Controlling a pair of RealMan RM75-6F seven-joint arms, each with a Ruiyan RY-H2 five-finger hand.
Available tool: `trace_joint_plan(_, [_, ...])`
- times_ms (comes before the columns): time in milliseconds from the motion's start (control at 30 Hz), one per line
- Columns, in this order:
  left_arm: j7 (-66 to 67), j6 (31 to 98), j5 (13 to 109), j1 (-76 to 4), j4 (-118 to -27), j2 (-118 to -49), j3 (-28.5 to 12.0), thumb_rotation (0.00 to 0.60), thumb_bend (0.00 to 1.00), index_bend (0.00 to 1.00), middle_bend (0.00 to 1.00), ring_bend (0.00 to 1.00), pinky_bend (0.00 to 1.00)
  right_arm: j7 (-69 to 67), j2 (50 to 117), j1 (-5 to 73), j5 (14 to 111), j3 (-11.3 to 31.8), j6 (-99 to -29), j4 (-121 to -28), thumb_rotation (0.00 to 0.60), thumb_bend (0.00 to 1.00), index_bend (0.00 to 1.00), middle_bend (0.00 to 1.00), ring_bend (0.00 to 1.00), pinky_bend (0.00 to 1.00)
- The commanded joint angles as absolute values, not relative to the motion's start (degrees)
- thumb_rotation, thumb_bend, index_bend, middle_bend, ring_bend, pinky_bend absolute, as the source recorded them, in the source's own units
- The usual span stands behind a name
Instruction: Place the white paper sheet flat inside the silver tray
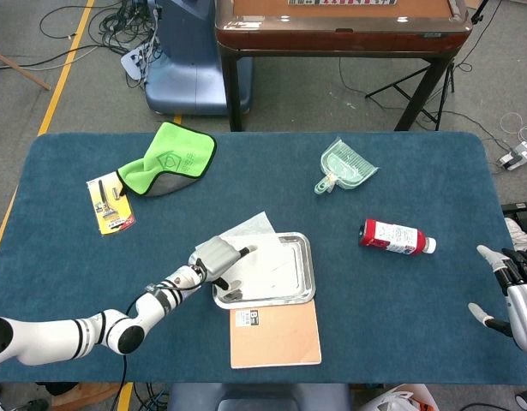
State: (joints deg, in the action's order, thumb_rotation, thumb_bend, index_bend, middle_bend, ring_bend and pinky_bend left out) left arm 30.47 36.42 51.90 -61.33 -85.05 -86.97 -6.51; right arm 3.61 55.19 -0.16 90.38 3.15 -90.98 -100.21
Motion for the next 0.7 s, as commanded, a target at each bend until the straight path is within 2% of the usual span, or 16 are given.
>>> trace_joint_plan(33, [33.36, 36.72, 46.29, -64.1, -83.88, -88.69, -5.6, 0.35, 0.31, 0.07, 1.0, 1.0, 1.0, 3.6, 55.2, -0.14, 90.31, 3.18, -90.95, -100.21, 0.6, 0.11, 0.17, 0.25, 0.14, 0.17])
trace_joint_plan(367, [36.35, 36.66, 36.65, -69.67, -83.58, -90.24, -3.86, 0.336, 0.31, 0.1, 1.0, 1.0, 1.0, 3.43, 55.31, -0.38, 89.88, 3.11, -91.05, -100.01, 0.6, 0.11, 0.17, 0.25, 0.14, 0.17])
trace_joint_plan(700, [39.49, 38.2, 34.55, -73.45, -86.65, -90.36, -0.45, 0.258, 0.31, 0.17, 1.0, 1.0, 1.0, 3.13, 55.31, -0.68, 89.7, 3.08, -91.39, -99.76, 0.6, 0.11, 0.17, 0.25, 0.14, 0.17])
